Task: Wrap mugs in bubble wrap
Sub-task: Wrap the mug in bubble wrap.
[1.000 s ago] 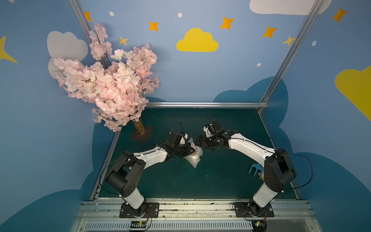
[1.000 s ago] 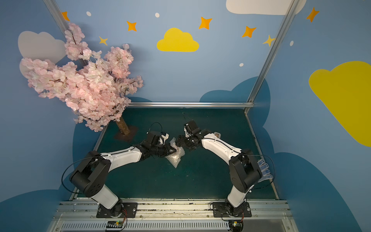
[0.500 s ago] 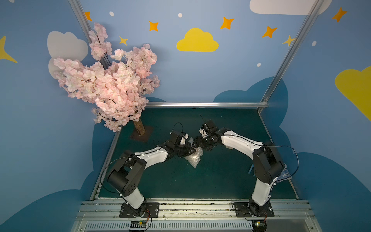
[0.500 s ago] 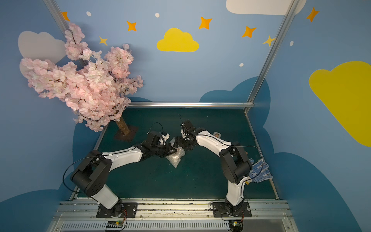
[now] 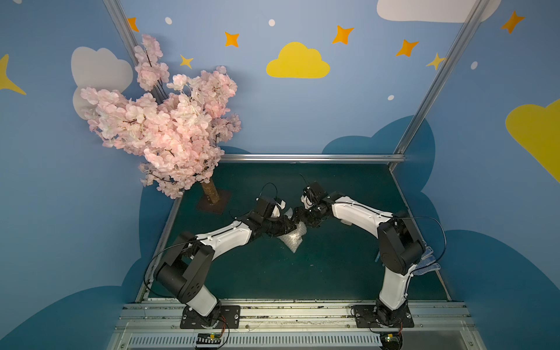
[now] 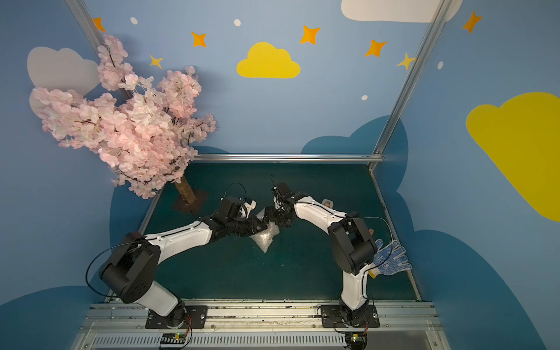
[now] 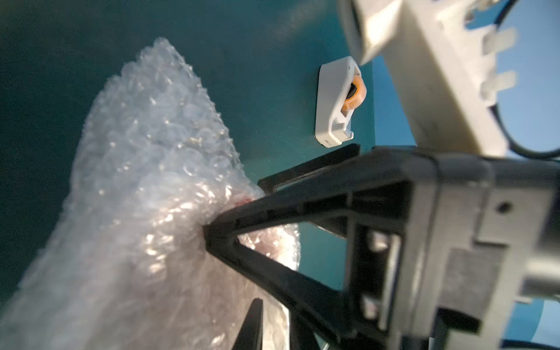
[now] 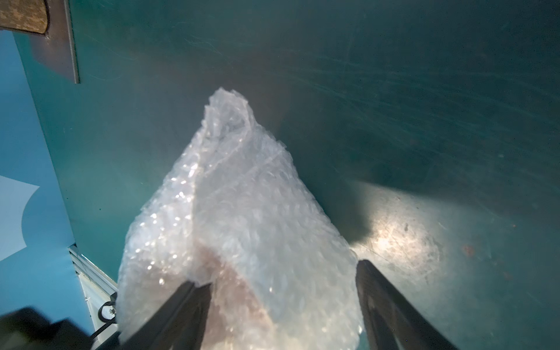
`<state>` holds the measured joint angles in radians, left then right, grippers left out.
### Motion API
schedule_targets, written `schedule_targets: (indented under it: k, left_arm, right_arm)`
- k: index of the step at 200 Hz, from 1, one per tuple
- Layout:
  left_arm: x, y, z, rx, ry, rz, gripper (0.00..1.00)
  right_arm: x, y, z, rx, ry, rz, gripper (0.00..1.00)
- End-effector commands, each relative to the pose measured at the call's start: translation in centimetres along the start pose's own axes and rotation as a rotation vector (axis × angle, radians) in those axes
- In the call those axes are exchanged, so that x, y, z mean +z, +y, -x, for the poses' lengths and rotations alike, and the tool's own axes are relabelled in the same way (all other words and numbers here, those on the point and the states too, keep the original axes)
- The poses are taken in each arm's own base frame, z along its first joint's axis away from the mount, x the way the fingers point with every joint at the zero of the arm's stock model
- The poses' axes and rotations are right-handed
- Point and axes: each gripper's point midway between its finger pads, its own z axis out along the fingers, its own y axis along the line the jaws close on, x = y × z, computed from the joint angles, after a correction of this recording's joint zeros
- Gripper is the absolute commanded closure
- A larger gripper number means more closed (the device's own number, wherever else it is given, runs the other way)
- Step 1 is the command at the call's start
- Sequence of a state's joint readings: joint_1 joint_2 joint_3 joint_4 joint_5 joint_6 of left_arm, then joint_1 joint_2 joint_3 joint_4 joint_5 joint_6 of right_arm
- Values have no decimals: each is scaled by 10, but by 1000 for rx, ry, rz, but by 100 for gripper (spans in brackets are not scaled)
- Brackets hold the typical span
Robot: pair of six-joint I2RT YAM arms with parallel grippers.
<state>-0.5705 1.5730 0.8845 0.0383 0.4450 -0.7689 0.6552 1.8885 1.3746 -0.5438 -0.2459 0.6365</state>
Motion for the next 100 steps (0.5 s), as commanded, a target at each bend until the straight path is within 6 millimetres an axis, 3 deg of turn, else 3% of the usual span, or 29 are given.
schedule_targets:
  k: [1,26,55,100]
  left_arm:
    - [-19,-27,12,63,-39,-50,81]
    - [-34,-33,18,79,-80,-49,81]
    - [-47,-10,25,70,-127,80,81]
    - [-51,25,32,113,-121,302,62]
  right_arm:
    - [14,-30,-17,40,72,-113,25]
    - [16,-29,-17,40,75,-108,25]
    - [16,-28,-17,39,75,-101,25]
    - [15,-25,-17,35,75,-91,25]
